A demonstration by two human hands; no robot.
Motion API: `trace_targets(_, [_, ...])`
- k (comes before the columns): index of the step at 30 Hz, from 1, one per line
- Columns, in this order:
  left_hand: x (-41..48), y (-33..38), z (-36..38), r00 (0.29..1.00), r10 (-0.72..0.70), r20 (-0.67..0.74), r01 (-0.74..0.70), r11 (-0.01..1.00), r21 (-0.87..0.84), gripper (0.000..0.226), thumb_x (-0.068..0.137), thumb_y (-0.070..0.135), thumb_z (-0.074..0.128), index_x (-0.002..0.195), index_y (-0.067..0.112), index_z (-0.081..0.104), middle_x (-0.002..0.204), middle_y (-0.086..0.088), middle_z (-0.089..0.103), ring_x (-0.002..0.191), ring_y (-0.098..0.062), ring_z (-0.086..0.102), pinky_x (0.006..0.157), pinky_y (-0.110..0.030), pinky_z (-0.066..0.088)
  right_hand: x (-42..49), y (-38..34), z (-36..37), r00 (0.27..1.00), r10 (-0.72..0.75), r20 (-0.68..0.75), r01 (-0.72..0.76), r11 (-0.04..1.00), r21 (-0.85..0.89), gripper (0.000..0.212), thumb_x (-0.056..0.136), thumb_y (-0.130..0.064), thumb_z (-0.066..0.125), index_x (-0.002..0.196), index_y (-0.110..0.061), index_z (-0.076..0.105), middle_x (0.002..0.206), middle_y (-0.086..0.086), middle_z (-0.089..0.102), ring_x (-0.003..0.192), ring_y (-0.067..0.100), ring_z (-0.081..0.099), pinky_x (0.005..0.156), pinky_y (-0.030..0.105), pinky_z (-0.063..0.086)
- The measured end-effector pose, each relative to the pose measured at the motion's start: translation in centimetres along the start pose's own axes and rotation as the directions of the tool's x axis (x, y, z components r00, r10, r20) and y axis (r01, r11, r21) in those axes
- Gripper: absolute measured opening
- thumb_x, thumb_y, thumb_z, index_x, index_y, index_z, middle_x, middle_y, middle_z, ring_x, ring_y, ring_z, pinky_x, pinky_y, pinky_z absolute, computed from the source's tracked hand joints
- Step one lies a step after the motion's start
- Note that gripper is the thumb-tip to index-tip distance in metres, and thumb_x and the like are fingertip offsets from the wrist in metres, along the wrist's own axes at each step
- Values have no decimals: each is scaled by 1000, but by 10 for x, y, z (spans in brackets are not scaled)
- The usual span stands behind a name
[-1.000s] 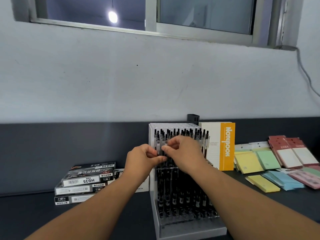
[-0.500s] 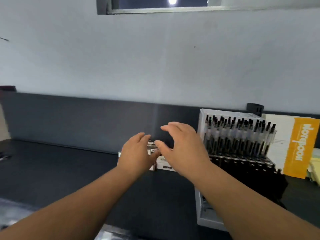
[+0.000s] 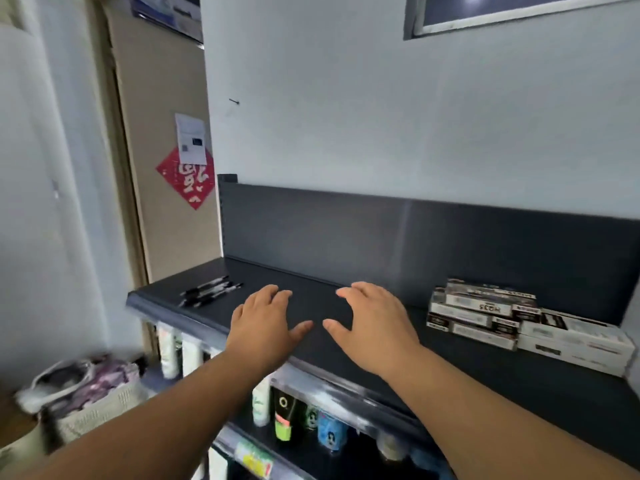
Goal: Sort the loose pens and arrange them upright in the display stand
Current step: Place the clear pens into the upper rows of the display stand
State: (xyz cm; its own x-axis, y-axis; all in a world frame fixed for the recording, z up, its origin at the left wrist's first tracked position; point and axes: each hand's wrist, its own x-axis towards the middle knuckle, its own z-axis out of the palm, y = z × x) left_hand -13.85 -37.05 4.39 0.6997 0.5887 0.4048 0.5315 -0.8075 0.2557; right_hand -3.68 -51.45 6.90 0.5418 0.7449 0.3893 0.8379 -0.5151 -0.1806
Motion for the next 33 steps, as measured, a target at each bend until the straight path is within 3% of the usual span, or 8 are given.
trace_targets(5, [14, -122, -26, 996, -86, -2, 86, 996, 30, 66, 89, 61, 48, 144, 28, 34, 151, 4, 31, 139, -19, 31, 114, -40, 26, 50, -98, 59, 999, -24, 38, 20, 994, 109, 60, 91, -57, 49, 142, -28, 39, 148, -5, 37, 138, 17, 31, 114, 35, 26])
trace_targets(10, [40, -197, -24, 984, -172, 39, 172, 985, -8, 62, 90, 58, 49, 142, 26, 39, 147, 3, 37, 133, -20, 37, 110, -38, 31, 90, -145, 102, 994, -10, 109, -9, 985, 173, 58, 91, -54, 51, 142, -28, 40, 146, -7, 39, 135, 16, 35, 112, 34, 29])
trace_targets(22, [139, -270, 27, 954, -254, 160, 278, 948, -155, 70, 90, 51, 55, 148, 24, 27, 153, 2, 28, 137, -18, 34, 111, -34, 31, 223, -138, 185, 916, 64, 397, -131, 981, 144, 60, 90, -57, 51, 141, -28, 39, 142, 1, 41, 127, 23, 43, 104, 37, 41])
trace_targets(27, [184, -281, 47, 930, -213, 300, 267, 952, -149, 81, 86, 51, 61, 151, 20, 23, 154, -2, 30, 137, -19, 37, 110, -30, 32, 254, -148, 216, 903, 87, 420, -178, 967, 182, 60, 88, -55, 55, 140, -26, 42, 139, 2, 44, 126, 23, 44, 102, 35, 42])
trace_targets(30, [206, -282, 60, 889, -173, 424, 238, 965, -107, 75, 82, 50, 66, 144, 19, 36, 143, -2, 46, 125, -18, 49, 100, -26, 41, 263, -153, 226, 914, 155, 375, -236, 954, 183, 54, 88, -52, 56, 134, -26, 46, 133, 1, 48, 122, 22, 47, 97, 36, 45])
trace_targets(33, [223, -284, 70, 880, -101, 464, 149, 987, -68, 52, 77, 49, 70, 119, 20, 57, 114, 2, 62, 101, -14, 60, 82, -24, 47, 270, -159, 231, 916, 229, 329, -287, 948, 140, 47, 88, -50, 57, 125, -21, 50, 127, 3, 52, 117, 24, 49, 94, 34, 46])
